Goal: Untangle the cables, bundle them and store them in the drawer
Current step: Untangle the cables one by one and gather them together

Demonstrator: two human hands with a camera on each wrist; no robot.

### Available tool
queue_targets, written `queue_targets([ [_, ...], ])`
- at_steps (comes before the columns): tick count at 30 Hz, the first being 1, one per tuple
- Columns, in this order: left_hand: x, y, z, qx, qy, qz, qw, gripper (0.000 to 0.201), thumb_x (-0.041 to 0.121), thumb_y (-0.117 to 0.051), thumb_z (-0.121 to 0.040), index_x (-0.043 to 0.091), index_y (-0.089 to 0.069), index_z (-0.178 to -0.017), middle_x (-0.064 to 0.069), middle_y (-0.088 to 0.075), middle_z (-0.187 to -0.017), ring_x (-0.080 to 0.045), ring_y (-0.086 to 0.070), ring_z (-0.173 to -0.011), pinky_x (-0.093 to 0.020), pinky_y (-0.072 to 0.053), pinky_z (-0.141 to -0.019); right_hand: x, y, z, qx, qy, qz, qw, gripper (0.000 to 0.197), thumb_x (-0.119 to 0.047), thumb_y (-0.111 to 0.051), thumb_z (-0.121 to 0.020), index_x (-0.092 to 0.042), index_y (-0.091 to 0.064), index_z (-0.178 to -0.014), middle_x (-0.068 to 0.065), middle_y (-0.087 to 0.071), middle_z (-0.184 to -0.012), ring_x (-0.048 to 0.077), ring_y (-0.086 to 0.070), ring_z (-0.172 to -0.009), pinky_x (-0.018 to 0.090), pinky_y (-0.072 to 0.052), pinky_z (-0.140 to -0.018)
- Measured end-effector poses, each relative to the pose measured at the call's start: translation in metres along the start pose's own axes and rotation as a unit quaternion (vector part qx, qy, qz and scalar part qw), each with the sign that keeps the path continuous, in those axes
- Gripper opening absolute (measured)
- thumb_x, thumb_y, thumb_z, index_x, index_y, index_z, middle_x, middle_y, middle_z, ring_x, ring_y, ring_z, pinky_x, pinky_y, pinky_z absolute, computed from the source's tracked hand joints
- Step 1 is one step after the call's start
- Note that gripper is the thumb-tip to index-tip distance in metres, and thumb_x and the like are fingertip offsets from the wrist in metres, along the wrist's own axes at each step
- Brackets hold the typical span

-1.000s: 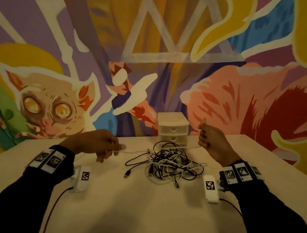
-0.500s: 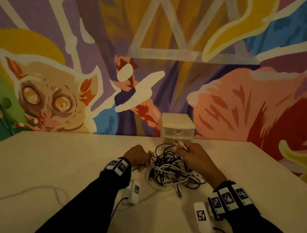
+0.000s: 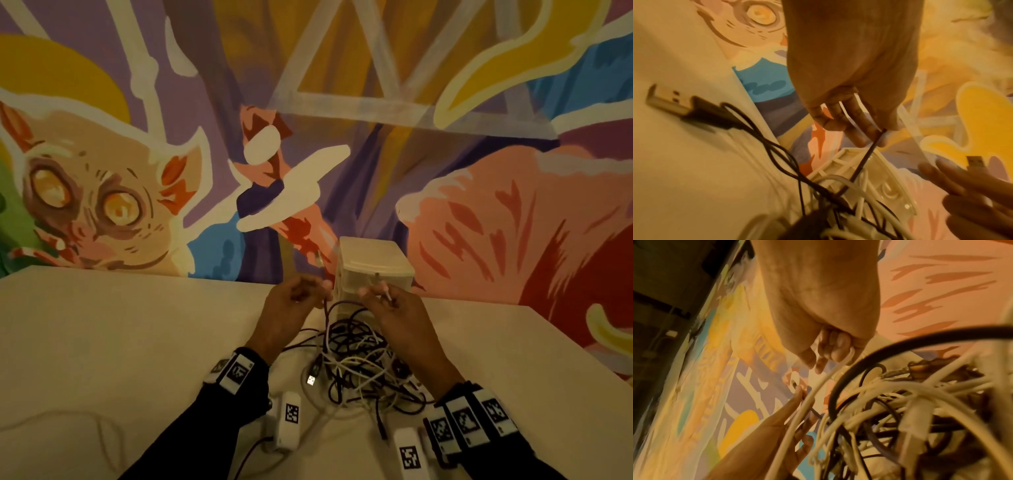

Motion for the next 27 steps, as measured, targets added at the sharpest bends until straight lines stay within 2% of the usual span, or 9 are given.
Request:
queue_targets([
  [2,-0.002,-0.009,0.003,-0.025,-0.025,-0.008,0.999,0.007,0.022,-0.083,-0.093,0.017,-0.079,-0.097,-0.002,-0.082,-0.090,-0.013,-0.074,-0.085,-0.028,-0.057,-0.083,-0.005,0.000,-0.002,0.024,-0.004,-0.068,0.997,0.017,-0.036,-0.075,-0.100,-0.021,-0.081,-0.096,-0.012,-0.080,-0.088,0.008,-0.074,-0.087,0.025,-0.057,-0.081],
  [4,-0.009,-0.015,0.004,-0.039,-0.029,-0.026,0.998,0.008,0.030,-0.087,-0.089,0.025,-0.081,-0.090,0.004,-0.081,-0.091,-0.011,-0.070,-0.085,-0.036,-0.055,-0.086,-0.007,-0.003,0.002,0.019,-0.008,-0.107,0.994,0.012,-0.033,-0.076,-0.100,-0.023,-0.083,-0.099,-0.009,-0.083,-0.096,0.007,-0.077,-0.093,0.028,-0.060,-0.084],
  [8,-0.012,-0.022,0.005,-0.073,-0.029,-0.032,0.996,0.013,0.033,-0.092,-0.083,0.025,-0.081,-0.084,0.007,-0.080,-0.088,-0.002,-0.064,-0.076,-0.025,-0.051,-0.078,-0.003,-0.009,0.010,0.004,-0.032,-0.163,0.986,0.015,-0.028,-0.078,-0.097,-0.014,-0.084,-0.101,-0.001,-0.084,-0.095,0.004,-0.076,-0.083,0.016,-0.055,-0.069],
  [14,-0.015,-0.035,0.010,-0.130,-0.006,-0.075,0.989,0.017,0.043,-0.087,-0.087,0.027,-0.083,-0.088,0.011,-0.081,-0.088,-0.001,-0.064,-0.077,-0.020,-0.050,-0.078,0.011,-0.005,0.011,0.020,-0.053,-0.204,0.977,0.019,-0.024,-0.081,-0.095,-0.012,-0.083,-0.110,0.003,-0.084,-0.098,0.011,-0.078,-0.085,0.020,-0.057,-0.070],
  [16,-0.019,-0.037,0.012,-0.170,0.009,-0.095,0.981,0.017,0.047,-0.082,-0.092,0.030,-0.083,-0.087,0.010,-0.079,-0.085,0.001,-0.064,-0.074,-0.017,-0.048,-0.077,0.013,0.006,0.010,0.067,-0.045,-0.220,0.972,0.019,-0.026,-0.081,-0.095,-0.013,-0.083,-0.108,-0.005,-0.081,-0.090,0.005,-0.072,-0.075,0.021,-0.055,-0.066],
  [19,-0.028,-0.034,0.011,-0.187,0.015,-0.127,0.974,0.020,0.048,-0.077,-0.096,0.029,-0.082,-0.088,0.009,-0.077,-0.084,-0.001,-0.059,-0.072,-0.024,-0.047,-0.074,0.019,0.025,0.007,0.128,-0.035,-0.220,0.966,0.020,-0.034,-0.082,-0.094,-0.019,-0.083,-0.107,-0.017,-0.066,-0.075,-0.002,-0.051,-0.059,0.020,-0.043,-0.057],
  [22,-0.026,-0.030,0.009,-0.196,0.010,-0.095,0.976,0.019,0.036,-0.067,-0.106,0.028,-0.083,-0.105,0.009,-0.081,-0.098,-0.007,-0.069,-0.089,-0.024,-0.052,-0.086,0.032,0.036,0.005,0.149,-0.048,-0.219,0.963,0.024,-0.039,-0.083,-0.093,-0.019,-0.082,-0.106,-0.018,-0.061,-0.068,-0.002,-0.047,-0.057,0.021,-0.037,-0.063],
  [24,-0.019,-0.030,0.010,-0.191,-0.006,-0.074,0.979,0.020,0.029,-0.064,-0.108,0.024,-0.083,-0.113,0.011,-0.082,-0.101,-0.007,-0.072,-0.097,-0.017,-0.052,-0.089,0.037,0.035,0.005,0.131,-0.071,-0.235,0.960,0.027,-0.046,-0.082,-0.091,-0.019,-0.077,-0.093,-0.016,-0.051,-0.062,0.004,-0.038,-0.055,0.026,-0.032,-0.059],
  [27,-0.013,-0.034,0.011,-0.201,-0.031,-0.096,0.974,0.020,0.030,-0.066,-0.106,0.028,-0.083,-0.114,0.015,-0.081,-0.098,-0.002,-0.070,-0.092,-0.015,-0.049,-0.085,0.038,0.022,0.010,0.064,-0.087,-0.210,0.972,0.034,-0.051,-0.074,-0.096,-0.024,-0.073,-0.076,-0.009,-0.039,-0.055,0.011,-0.031,-0.052,0.032,-0.028,-0.053],
])
Point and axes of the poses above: each hand's wrist, its own z-axis away from the middle knuckle, its own y-axis out of the back of the hand, x = y × z, the point moved 5 cm from there along -z, towards the middle knuckle
